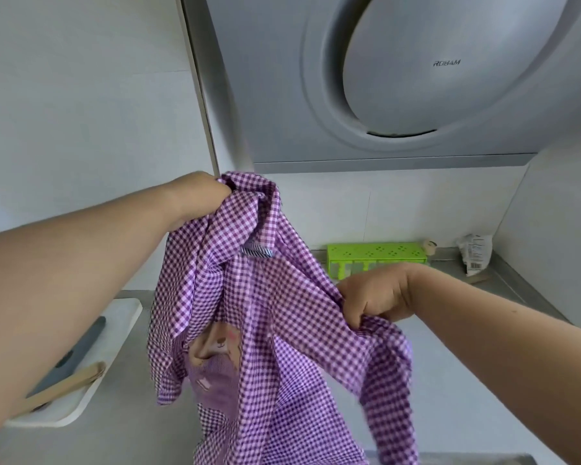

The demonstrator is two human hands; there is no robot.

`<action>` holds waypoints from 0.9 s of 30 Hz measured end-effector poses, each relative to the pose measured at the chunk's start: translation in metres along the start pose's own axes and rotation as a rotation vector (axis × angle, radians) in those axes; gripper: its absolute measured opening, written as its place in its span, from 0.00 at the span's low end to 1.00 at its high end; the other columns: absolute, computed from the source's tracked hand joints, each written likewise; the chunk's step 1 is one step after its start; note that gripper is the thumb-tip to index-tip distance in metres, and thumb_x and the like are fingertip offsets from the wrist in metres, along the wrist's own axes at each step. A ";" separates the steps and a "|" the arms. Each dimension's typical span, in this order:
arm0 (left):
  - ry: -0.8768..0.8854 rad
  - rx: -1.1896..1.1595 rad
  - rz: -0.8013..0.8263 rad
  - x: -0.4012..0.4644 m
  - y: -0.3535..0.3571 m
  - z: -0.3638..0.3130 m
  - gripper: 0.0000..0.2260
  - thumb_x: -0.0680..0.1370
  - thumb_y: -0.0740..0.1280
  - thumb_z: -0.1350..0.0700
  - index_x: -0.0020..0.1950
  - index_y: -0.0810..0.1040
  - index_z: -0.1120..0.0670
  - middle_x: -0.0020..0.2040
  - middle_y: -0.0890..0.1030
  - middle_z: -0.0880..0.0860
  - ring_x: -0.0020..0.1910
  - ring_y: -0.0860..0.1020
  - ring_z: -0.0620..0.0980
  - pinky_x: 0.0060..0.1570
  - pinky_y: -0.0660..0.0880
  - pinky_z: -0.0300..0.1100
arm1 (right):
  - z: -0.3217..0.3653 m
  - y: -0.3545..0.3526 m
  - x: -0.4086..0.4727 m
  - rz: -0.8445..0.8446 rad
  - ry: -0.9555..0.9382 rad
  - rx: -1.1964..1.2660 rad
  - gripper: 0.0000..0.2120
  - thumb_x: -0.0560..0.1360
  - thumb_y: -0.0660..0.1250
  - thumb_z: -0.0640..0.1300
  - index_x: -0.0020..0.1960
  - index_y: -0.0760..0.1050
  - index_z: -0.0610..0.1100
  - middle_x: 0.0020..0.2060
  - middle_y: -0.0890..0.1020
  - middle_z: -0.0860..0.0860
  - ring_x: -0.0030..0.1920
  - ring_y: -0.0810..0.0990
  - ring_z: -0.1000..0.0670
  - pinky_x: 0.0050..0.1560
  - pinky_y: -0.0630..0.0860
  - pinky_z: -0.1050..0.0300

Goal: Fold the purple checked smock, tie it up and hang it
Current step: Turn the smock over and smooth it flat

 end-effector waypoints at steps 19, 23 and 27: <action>0.435 0.252 0.580 -0.029 0.226 -0.117 0.14 0.84 0.61 0.39 0.64 0.80 0.43 0.61 0.83 0.44 0.59 0.81 0.47 0.69 0.73 0.49 | -0.155 -0.079 -0.057 -0.964 0.137 -0.247 0.10 0.82 0.63 0.46 0.60 0.81 0.47 0.54 0.86 0.49 0.55 0.83 0.46 0.59 0.78 0.49; 0.485 0.525 0.588 -0.009 0.257 -0.112 0.19 0.84 0.58 0.36 0.66 0.79 0.44 0.64 0.82 0.47 0.61 0.80 0.49 0.70 0.74 0.53 | -0.196 -0.095 -0.089 -1.078 0.201 -0.069 0.12 0.84 0.59 0.46 0.62 0.79 0.46 0.55 0.84 0.47 0.54 0.82 0.47 0.60 0.78 0.49; 0.499 0.673 0.666 -0.002 0.294 -0.111 0.16 0.85 0.57 0.39 0.63 0.80 0.45 0.60 0.84 0.47 0.57 0.82 0.49 0.66 0.78 0.54 | -0.217 -0.115 -0.130 -0.906 0.367 -0.217 0.19 0.84 0.60 0.59 0.65 0.80 0.49 0.60 0.83 0.50 0.59 0.80 0.48 0.68 0.73 0.49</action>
Point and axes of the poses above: each hand's wrist, its own x-axis towards the middle knuckle, its own y-axis out of the palm, z = x × y, the point moved 8 cm from there along x, towards the middle knuckle
